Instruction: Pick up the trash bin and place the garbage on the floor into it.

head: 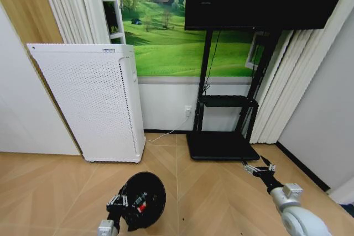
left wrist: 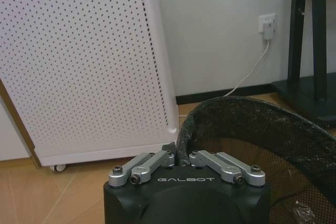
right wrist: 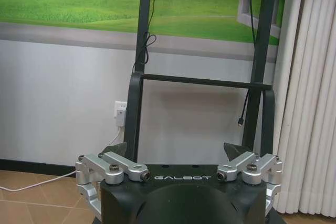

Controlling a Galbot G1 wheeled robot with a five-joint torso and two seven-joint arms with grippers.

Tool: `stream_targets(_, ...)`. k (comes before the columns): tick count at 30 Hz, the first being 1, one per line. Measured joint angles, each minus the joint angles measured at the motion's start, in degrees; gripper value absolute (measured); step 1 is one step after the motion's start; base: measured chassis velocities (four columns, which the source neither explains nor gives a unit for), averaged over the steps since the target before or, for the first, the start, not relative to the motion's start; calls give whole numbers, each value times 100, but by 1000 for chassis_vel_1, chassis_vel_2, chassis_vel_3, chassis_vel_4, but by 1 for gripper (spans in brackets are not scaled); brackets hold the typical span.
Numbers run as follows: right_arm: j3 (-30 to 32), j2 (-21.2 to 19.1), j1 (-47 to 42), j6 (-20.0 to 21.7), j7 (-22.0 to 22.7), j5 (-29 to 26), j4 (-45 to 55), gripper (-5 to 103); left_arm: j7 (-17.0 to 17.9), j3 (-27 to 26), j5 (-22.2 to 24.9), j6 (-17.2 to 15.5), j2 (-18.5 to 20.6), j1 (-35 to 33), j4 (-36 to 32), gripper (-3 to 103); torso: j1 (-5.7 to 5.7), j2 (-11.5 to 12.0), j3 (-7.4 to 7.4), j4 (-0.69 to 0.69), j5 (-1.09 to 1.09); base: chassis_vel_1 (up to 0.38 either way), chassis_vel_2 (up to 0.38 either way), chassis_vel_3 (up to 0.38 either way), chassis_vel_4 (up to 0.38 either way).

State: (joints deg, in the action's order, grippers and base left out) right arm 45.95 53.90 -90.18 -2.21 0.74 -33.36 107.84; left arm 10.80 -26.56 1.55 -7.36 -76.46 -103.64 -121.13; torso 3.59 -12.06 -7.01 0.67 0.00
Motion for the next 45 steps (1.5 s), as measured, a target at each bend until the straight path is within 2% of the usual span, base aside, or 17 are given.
stream_targets(4, 0, 0, 0, 0, 0, 0, 0, 100, 38, -97, 55, 16, 207, -185, 65, 7, 0, -1, 0, -1, -1, 139, 155, -127, -126)
stream_targets(12, -1, 0, 0, 0, -1, 0, 1, 100, 92, -144, 91, 18, 331, -282, 303, 7, 0, 0, 0, 0, -3, 174, 176, -180, -166)
stream_targets(15, -2, 0, 0, 0, -1, 0, 2, 100, 123, -106, 74, 26, 311, -180, 522, 7, 0, 0, 0, -3, 0, 75, 74, -21, -47)
stream_targets(23, -1, 0, 1, 0, 0, 0, 1, 100, 134, 96, -73, 246, 100, 115, 1067, 7, 1, 0, 0, 2, 1, -47, -36, 28, 37)
stream_targets(35, -1, 0, 0, 0, -1, 0, 1, 100, 126, 238, -212, 431, -56, 62, 1272, 7, 0, 0, 0, 0, -1, -4, -3, 1, 4)
stream_targets(45, -1, 0, 0, 0, 0, 0, 1, 100, 138, 238, -165, 423, -45, -57, 1133, 7, 0, -1, 0, 1, -1, 0, 0, 0, 0)
